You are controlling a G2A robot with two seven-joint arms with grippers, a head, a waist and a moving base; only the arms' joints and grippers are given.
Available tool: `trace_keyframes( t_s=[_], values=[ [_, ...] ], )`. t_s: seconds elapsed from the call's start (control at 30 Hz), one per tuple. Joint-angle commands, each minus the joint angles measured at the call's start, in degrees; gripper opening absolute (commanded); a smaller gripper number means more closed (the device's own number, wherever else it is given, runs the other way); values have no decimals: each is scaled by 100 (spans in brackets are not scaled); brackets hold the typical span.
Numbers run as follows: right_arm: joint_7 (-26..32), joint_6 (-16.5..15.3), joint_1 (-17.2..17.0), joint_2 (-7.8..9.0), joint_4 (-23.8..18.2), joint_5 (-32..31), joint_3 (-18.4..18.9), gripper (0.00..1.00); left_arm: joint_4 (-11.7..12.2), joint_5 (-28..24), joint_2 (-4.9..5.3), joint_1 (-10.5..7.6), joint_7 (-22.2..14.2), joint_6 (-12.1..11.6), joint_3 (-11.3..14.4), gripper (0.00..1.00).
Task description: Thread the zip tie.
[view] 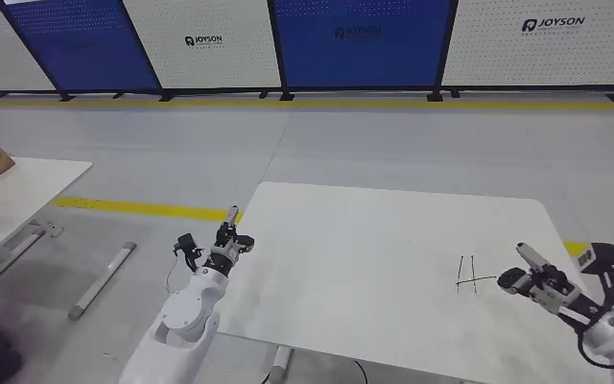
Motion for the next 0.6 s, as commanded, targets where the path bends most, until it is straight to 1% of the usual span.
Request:
trace_keyframes(
  t_s=[0.0, 0.03, 0.13, 0.23, 0.3, 0.33, 0.37, 0.4, 0.47, 0.5, 0.57],
  values=[
    [547, 151, 299, 59, 184, -93, 71, 100, 0, 0, 0, 0, 0, 0, 0, 100],
    [839, 275, 491, 101, 270, -189, 74, 100, 0, 0, 0, 0, 0, 0, 0, 100],
    [1409, 494, 988, 194, 578, -383, 46, 100, 0, 0, 0, 0, 0, 0, 0, 100],
    [1812, 652, 1442, 271, 957, -658, -73, 100, 0, 0, 0, 0, 0, 0, 0, 100],
    [2087, 908, 1902, 322, 1434, -803, -229, 100, 0, 0, 0, 0, 0, 0, 0, 100],
    [2111, 967, 2089, 342, 1616, -891, -354, 100, 0, 0, 0, 0, 0, 0, 0, 100],
    [2111, 1054, 2312, 376, 1866, -926, -584, 100, 0, 0, 0, 0, 0, 0, 0, 100],
    [2111, 1150, 2490, 403, 2097, -885, -706, 100, 0, 0, 0, 0, 0, 0, 0, 100],
    [2111, 1289, 2761, 458, 2473, -844, -1031, 100, 0, 0, 0, 0, 0, 0, 0, 100],
    [2111, 1390, 2906, 495, 2716, -731, -1272, 100, 0, 0, 0, 0, 0, 0, 0, 100],
    [2111, 1513, 3065, 532, 3114, -363, -1623, 100, 0, 0, 0, 0, 0, 0, 0, 100]
  ],
)
